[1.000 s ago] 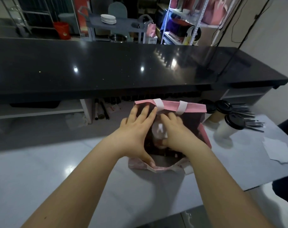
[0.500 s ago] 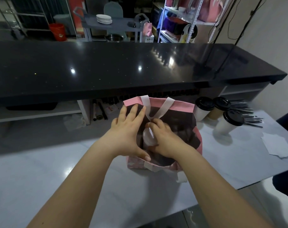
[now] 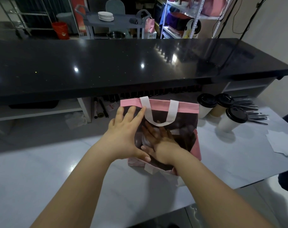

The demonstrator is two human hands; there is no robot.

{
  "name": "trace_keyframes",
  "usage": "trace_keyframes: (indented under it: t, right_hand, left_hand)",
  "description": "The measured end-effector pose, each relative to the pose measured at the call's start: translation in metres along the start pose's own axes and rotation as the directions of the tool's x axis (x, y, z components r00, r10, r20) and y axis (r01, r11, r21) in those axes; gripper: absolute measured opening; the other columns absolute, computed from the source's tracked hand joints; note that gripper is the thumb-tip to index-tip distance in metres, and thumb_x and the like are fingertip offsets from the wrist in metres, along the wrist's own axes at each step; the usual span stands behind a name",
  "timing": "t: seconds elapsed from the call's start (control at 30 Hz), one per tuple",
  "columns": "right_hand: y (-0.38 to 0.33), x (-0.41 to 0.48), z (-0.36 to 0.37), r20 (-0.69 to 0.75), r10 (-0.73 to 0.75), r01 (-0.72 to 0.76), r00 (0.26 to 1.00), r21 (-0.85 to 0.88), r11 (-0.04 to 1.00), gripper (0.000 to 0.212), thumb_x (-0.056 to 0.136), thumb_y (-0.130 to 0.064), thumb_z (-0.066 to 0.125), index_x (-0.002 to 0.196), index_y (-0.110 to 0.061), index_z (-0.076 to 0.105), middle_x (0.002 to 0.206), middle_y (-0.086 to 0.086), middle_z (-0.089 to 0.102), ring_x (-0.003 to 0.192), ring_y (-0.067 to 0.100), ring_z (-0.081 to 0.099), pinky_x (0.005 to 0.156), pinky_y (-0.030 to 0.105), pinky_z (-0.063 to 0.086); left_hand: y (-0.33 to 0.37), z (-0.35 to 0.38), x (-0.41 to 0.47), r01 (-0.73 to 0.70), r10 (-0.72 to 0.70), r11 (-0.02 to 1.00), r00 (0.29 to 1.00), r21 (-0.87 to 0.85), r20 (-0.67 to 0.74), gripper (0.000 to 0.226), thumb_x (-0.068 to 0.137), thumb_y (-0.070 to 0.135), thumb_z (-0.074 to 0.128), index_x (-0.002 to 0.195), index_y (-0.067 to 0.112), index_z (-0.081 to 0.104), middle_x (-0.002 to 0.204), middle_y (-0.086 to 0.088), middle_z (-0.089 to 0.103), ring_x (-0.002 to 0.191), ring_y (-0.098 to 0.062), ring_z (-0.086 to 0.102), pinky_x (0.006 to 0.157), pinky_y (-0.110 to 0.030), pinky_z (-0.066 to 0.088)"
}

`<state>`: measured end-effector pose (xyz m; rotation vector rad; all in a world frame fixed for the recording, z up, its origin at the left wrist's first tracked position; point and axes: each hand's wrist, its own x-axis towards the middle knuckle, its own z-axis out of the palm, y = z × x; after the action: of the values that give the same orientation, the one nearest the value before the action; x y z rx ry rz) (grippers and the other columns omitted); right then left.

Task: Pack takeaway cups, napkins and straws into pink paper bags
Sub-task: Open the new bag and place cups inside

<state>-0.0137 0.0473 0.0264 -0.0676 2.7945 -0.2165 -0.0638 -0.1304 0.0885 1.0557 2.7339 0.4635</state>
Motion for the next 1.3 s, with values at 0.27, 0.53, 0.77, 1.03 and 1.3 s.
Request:
trace_keyframes:
  t: [0.27,0.53,0.77,1.03,1.3]
  right_hand:
    - [0.004,-0.008,-0.034,-0.09,0.017,-0.004,0.996,0.147,0.989,0.079,0.087,-0.065,0.047,0.15,-0.047,0.003,0.162,-0.008,0.012,0.145,0.029,0.014,0.114,0.05,0.025]
    - [0.039,-0.051,-0.105,-0.209,0.131,-0.058,0.969,0.322,0.945,0.031,0.082,-0.044,0.071,0.112,-0.039,0.067,0.097,-0.018,0.066,0.085,0.0,0.061,0.078,0.028,0.055]
    - [0.083,-0.095,-0.121,-0.494,0.271,-0.094,0.826,0.355,0.93,0.024,0.083,-0.03,0.069,0.106,-0.036,0.067,0.097,-0.017,0.063,0.087,0.005,0.058,0.077,0.034,0.053]
    - [0.186,-0.131,-0.122,-0.551,0.371,-0.189,0.748,0.359,0.914,0.033,0.081,-0.028,0.07,0.113,-0.034,0.066,0.107,-0.016,0.062,0.106,0.01,0.053,0.087,0.033,0.047]
    - [0.296,-0.127,-0.098,-0.408,0.377,-0.223,0.831,0.377,0.899,0.036,0.077,-0.025,0.075,0.112,-0.03,0.066,0.11,-0.004,0.062,0.104,0.019,0.054,0.086,0.042,0.05]
  left_hand:
    - [0.005,-0.007,0.0,0.011,-0.008,1.0,0.955,0.009,-0.296,0.098,0.072,0.053,0.075,0.152,0.027,0.025,0.149,0.004,0.035,0.139,-0.022,0.018,0.112,-0.046,0.026]
    - [0.038,-0.027,0.031,-0.015,0.092,0.983,0.905,0.185,-0.415,0.041,0.09,0.044,0.057,0.128,0.029,0.057,0.12,0.003,0.054,0.115,-0.023,0.044,0.093,-0.04,0.035]
    - [0.114,-0.018,0.078,-0.187,0.246,0.962,0.91,0.2,-0.334,0.034,0.092,0.04,0.053,0.123,0.027,0.059,0.118,0.001,0.055,0.113,-0.024,0.045,0.092,-0.04,0.035]
    - [0.202,0.009,0.137,-0.248,0.304,0.943,0.914,0.223,-0.269,0.035,0.092,0.04,0.051,0.124,0.028,0.057,0.119,0.0,0.053,0.114,-0.026,0.044,0.09,-0.04,0.035]
    - [0.278,0.062,0.194,-0.172,0.214,0.952,0.966,0.255,-0.148,0.033,0.093,0.04,0.047,0.122,0.026,0.055,0.12,-0.001,0.052,0.115,-0.027,0.044,0.092,-0.044,0.035]
